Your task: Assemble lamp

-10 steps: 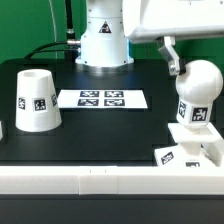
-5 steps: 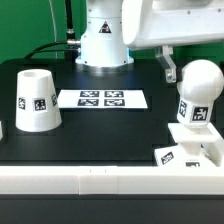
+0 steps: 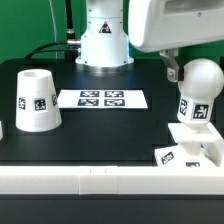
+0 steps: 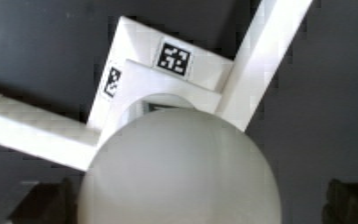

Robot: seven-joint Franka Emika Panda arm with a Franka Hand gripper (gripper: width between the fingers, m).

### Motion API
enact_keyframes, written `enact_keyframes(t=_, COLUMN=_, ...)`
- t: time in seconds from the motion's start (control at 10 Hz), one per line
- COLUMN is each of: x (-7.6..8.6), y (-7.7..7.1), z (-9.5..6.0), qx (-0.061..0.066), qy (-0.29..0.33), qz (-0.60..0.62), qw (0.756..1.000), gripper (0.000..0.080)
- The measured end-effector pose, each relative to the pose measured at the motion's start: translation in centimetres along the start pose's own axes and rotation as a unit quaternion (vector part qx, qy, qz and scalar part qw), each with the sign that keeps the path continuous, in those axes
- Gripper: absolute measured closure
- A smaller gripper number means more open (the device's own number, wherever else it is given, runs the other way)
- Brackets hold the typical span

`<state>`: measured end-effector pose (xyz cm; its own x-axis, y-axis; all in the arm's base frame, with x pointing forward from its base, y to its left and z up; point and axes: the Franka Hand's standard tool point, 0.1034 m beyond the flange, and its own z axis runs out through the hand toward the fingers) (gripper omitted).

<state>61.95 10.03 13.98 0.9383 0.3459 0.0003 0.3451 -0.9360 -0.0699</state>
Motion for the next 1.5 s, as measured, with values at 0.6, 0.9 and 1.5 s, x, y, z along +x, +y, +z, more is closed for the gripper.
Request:
enact_keyframes(t=0.6, x=0.25, y=0.85, z=0.89, qx=-0.013, qy=0.002, qz=-0.064, qw=0.998, gripper=0.0101)
enact_keyframes(t=0.9, x=0.34, y=0.67, z=0.94, qx=-0.013, qy=0.004, qz=-0.065, qw=0.998, gripper=0.0101)
enact_keyframes(t=1.5, x=0.25, y=0.83, z=0.92, qx=-0.002, qy=0.006, qz=-0.028, qw=1.0, gripper=0.0223)
